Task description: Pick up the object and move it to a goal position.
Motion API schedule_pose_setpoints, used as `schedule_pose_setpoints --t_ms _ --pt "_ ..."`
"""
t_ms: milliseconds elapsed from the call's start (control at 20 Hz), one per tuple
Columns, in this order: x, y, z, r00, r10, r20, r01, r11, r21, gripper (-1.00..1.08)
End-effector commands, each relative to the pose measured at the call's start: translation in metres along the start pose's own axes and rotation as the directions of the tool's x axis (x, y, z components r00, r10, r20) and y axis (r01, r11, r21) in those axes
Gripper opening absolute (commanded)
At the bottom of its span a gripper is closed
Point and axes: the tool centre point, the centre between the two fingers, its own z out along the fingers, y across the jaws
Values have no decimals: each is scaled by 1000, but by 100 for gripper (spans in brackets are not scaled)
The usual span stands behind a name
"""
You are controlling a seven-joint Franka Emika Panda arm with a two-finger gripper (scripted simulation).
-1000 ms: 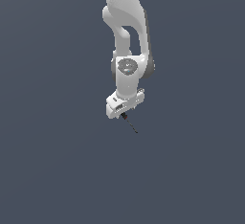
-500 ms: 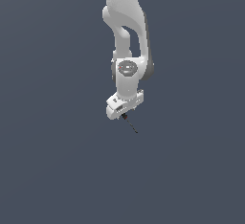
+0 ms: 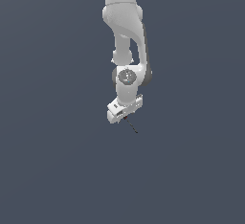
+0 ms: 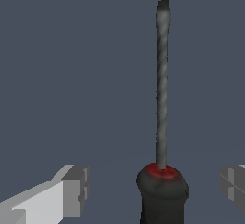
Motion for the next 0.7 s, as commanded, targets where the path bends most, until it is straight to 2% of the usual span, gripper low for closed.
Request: schedule_pose_setpoints --t_ms 0,50,100,650 --pt "1 1 4 1000 0 -1 0 1000 -1 100" --pt "1 1 4 1000 0 -1 0 1000 -1 100" --pt "1 1 4 1000 0 -1 0 1000 -1 -100" --pt "0 1 4 1000 0 -1 0 1000 -1 -100"
